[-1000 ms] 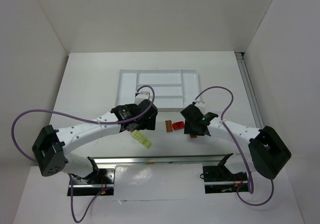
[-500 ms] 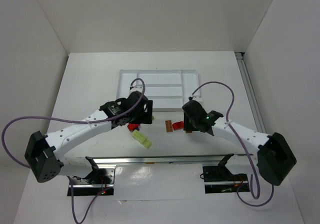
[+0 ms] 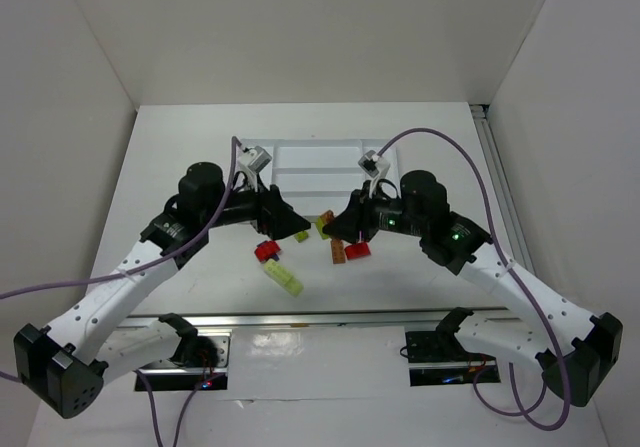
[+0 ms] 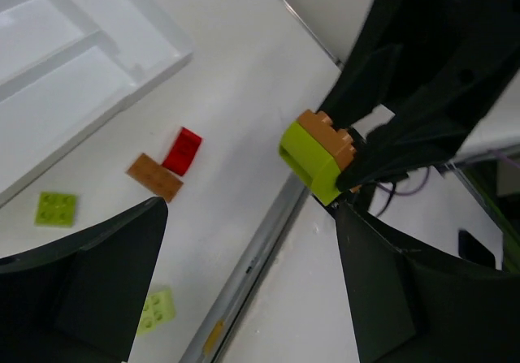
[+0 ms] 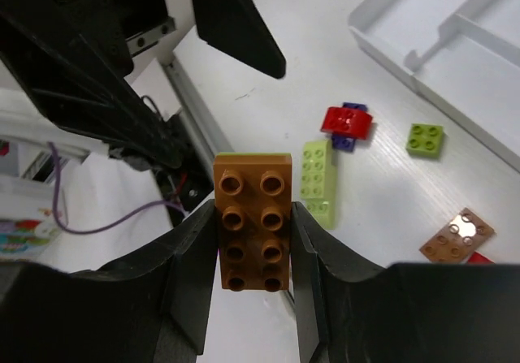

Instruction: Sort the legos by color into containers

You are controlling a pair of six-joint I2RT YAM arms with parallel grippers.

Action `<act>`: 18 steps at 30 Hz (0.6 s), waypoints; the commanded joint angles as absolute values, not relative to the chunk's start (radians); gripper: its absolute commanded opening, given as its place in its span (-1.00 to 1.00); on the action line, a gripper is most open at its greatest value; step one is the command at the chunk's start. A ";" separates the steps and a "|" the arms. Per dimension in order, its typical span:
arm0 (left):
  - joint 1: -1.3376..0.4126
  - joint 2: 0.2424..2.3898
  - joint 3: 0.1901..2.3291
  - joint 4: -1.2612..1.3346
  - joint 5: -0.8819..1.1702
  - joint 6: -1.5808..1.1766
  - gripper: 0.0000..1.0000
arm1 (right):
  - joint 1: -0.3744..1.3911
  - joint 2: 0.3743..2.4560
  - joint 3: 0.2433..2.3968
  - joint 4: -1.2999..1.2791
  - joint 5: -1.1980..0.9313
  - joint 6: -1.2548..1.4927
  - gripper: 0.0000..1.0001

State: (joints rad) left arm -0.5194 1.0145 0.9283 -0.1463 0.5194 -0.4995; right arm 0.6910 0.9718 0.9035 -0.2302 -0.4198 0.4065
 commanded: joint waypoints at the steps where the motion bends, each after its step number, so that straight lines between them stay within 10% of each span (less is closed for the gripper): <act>1: -0.499 0.974 0.893 0.026 0.798 -0.443 0.91 | 0.690 0.965 0.927 -0.146 -0.567 0.388 -0.44; 18: -0.488 0.966 0.881 0.080 1.014 -0.339 0.91 | 0.690 0.965 0.907 -0.041 -0.785 0.446 -0.44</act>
State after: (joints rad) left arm -0.4858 0.9710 0.8703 0.0280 0.9737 -0.3820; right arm 0.6910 0.9726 0.9012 -0.1158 -0.7403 0.4332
